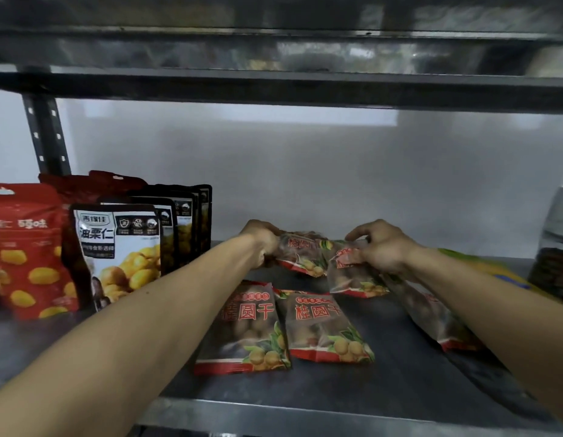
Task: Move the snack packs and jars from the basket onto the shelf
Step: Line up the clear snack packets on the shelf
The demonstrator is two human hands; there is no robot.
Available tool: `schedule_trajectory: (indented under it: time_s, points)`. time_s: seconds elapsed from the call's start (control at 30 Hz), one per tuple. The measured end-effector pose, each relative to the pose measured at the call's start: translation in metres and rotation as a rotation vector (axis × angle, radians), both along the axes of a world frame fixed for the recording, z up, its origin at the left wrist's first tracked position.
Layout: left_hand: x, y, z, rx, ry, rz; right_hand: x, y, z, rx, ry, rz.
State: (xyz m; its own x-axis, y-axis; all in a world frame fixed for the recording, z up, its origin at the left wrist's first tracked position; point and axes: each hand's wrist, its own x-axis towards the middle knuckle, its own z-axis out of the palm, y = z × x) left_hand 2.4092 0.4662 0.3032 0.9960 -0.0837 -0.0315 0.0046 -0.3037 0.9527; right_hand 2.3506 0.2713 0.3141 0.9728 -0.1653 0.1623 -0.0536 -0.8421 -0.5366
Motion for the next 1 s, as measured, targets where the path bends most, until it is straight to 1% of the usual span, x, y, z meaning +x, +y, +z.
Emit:
schedule_trajectory:
  time_s: [0.1, 0.17, 0.27, 0.37, 0.47, 0.57, 0.67, 0.77, 0.87, 0.9, 0.93, 1.0]
  points:
    - [-0.003, 0.014, 0.007, -0.063, -0.066, 0.067, 0.001, 0.005, 0.008, 0.031, -0.074, -0.015]
    - [-0.001, 0.025, 0.010, -0.070, -0.112, 0.123, 0.002, 0.011, 0.012, 0.062, -0.114, -0.021]
    - [-0.002, 0.039, 0.008, 0.034, -0.129, 0.123, 0.006, 0.025, 0.014, 0.138, -0.127, -0.001]
    - [-0.003, 0.049, -0.003, 0.134, -0.127, 0.167, 0.012, 0.045, 0.010, 0.204, -0.080, 0.026]
    - [-0.005, 0.054, -0.015, 0.253, -0.104, 0.227, 0.022, 0.060, 0.000, 0.167, 0.001, 0.029]
    - [-0.008, 0.056, -0.019, 0.382, -0.117, 0.190, 0.031, 0.068, -0.012, 0.090, 0.065, 0.021]
    - [-0.014, 0.054, -0.013, 0.503, -0.146, 0.136, 0.025, 0.076, -0.015, 0.056, 0.112, 0.068]
    - [-0.021, 0.048, -0.010, 0.578, -0.152, -0.018, 0.016, 0.083, -0.017, 0.020, 0.139, 0.114]
    - [-0.024, 0.045, -0.017, 0.688, -0.141, -0.155, 0.009, 0.092, -0.030, -0.100, 0.171, 0.126]
    - [-0.025, 0.045, -0.020, 0.725, -0.163, -0.180, 0.008, 0.094, -0.035, -0.128, 0.163, 0.121]
    - [-0.024, 0.046, -0.024, 0.741, -0.193, -0.191, 0.006, 0.095, -0.040, -0.148, 0.153, 0.115]
    - [-0.024, 0.047, -0.030, 0.713, -0.218, -0.204, 0.003, 0.095, -0.046, -0.162, 0.150, 0.100]
